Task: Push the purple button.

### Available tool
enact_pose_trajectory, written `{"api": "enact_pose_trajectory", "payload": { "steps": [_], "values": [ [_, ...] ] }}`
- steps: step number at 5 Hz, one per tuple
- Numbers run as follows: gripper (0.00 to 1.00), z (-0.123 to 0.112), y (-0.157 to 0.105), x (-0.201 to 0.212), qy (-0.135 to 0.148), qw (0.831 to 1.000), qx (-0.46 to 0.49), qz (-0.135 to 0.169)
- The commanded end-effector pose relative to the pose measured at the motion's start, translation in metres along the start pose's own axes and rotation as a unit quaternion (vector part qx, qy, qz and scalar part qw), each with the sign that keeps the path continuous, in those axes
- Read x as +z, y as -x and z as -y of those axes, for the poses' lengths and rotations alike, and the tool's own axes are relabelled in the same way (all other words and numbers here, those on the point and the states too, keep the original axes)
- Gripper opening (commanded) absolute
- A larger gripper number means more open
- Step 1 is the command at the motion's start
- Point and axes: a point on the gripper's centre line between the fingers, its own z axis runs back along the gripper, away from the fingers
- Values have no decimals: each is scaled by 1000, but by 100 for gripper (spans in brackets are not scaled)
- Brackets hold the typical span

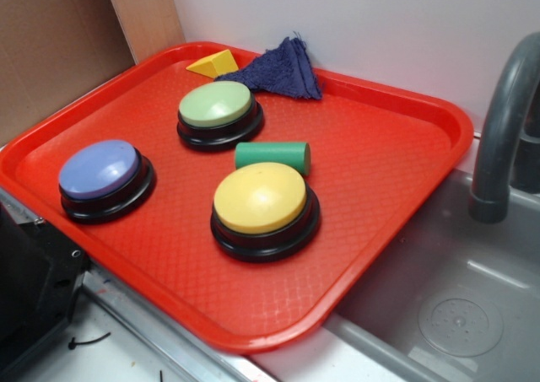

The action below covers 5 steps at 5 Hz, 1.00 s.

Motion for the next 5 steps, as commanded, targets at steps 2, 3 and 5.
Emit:
{"api": "enact_pose_trajectory", "payload": {
  "steps": [2,3,5],
  "values": [
    [100,-19,-21,-44,-43,998,4,-36],
    [100,-25,-43,-96,-40,997,-42,-45],
    [100,-38,-34,-147,-29,998,-49,-4]
  ]
}}
